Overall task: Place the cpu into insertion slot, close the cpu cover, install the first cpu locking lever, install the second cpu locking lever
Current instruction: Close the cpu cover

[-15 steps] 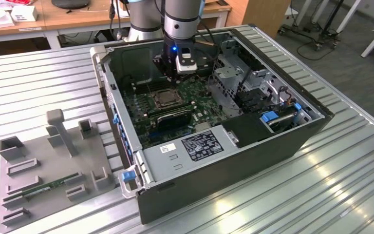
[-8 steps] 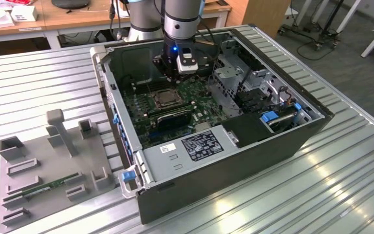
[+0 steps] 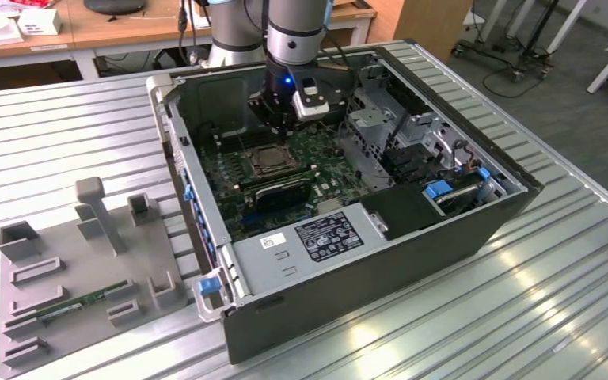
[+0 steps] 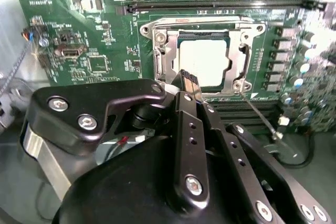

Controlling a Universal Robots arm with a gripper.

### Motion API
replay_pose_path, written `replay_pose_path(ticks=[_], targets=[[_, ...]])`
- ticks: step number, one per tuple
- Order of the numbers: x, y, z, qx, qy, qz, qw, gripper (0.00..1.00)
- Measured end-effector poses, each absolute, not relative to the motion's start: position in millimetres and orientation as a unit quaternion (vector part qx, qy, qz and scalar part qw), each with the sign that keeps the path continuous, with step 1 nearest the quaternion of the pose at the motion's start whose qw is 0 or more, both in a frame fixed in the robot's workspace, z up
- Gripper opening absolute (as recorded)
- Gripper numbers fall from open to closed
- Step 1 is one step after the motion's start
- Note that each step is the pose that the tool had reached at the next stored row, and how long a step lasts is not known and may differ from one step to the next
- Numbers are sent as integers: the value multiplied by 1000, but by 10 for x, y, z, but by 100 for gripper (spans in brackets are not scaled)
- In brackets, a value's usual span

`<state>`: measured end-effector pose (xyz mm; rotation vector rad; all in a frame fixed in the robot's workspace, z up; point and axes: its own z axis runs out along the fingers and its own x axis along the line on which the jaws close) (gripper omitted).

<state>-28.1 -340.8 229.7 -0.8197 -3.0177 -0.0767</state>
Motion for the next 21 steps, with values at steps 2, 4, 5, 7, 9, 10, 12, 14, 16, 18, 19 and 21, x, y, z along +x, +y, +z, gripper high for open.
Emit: replay_pose_path(ticks=[2,4,5,7,9,10,12,14,16,18,19,21], targets=[[-281,-3408,2291,-244,-969,-24,7,11],[-281,-3408,2286,-226,-974,-24,8,11],[-281,-3408,2283,-218,-976,-24,8,11],[-282,-3408,2278,-200,-979,-24,8,11],[-281,-3409,2273,-182,-983,-24,9,11],[-282,-3409,2271,-173,-985,-24,9,11],[-281,-3408,2266,-155,-988,-24,9,11],[-282,-3408,2261,-139,-990,-23,10,11],[-282,-3408,2255,-123,-992,-23,10,11],[-282,-3408,2248,-106,-994,-23,10,11],[-281,-3408,2244,-98,-995,-23,10,11],[-281,-3408,2237,-80,-997,-23,11,11]])
